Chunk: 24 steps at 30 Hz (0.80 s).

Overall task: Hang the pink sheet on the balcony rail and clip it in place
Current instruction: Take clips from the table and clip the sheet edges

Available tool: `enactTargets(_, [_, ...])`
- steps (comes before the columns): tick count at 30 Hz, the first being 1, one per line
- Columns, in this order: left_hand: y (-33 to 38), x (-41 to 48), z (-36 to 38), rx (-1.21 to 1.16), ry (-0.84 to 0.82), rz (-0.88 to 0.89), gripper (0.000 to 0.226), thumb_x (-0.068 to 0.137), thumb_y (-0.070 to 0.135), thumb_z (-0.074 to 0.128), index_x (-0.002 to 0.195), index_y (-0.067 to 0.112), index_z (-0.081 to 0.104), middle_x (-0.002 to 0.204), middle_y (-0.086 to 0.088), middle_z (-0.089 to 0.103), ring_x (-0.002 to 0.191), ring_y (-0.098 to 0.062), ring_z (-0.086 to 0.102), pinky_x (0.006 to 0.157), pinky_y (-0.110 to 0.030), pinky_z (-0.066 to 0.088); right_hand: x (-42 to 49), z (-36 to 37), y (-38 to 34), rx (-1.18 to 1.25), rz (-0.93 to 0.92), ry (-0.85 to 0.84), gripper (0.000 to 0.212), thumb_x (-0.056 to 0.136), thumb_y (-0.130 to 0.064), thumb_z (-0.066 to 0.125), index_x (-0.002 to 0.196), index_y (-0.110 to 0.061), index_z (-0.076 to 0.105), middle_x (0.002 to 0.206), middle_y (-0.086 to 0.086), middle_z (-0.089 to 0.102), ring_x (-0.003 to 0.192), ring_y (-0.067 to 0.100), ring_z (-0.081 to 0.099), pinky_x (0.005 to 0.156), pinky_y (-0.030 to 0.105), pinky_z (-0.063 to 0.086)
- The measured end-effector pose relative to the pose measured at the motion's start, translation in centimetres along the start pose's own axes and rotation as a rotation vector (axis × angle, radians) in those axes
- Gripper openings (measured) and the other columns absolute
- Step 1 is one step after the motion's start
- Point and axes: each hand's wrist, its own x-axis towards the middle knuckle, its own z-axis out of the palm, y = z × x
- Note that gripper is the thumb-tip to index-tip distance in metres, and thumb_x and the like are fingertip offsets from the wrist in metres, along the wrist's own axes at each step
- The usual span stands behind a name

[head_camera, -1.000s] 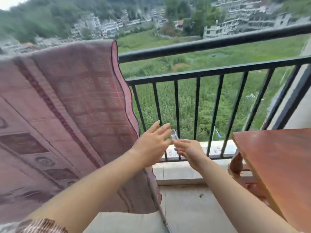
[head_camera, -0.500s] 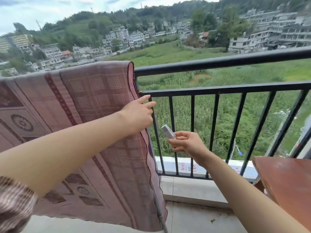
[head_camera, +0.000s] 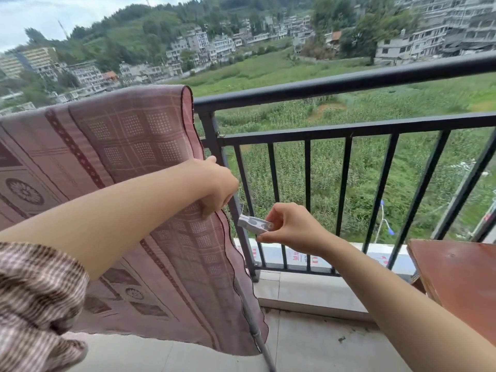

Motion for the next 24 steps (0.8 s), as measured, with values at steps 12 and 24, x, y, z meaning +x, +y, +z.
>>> enactTargets(12, [0.1, -0.5, 1.1, -0.151, 0.234, 0.154, 0.020, 0.071, 0.007, 0.072, 0.086, 0.020, 0.073, 0.071, 0.010, 0.060, 0.074, -0.016, 0.058, 0.064, -0.031, 0.053, 0.7, 0.9, -1.3, -0.139, -0.094, 0.000, 0.027, 0.071, -0.027, 0.082, 0.077, -0.009, 0.063, 0.065, -0.002, 0.056, 0.059, 0.011, 0.046, 0.052, 0.028, 0.035])
enactTargets(24, [0.1, -0.9, 1.7, -0.252, 0.328, 0.161, 0.027, 0.077, 0.009, 0.060, 0.093, 0.029, 0.051, 0.078, 0.013, 0.055, 0.081, -0.016, 0.054, 0.054, -0.027, 0.040, 2.8, 2.4, -2.6, -0.170, -0.100, -0.032, 0.029, 0.068, -0.022, 0.082, 0.072, -0.002, 0.062, 0.069, 0.009, 0.064, 0.060, 0.017, 0.049, 0.052, 0.029, 0.036])
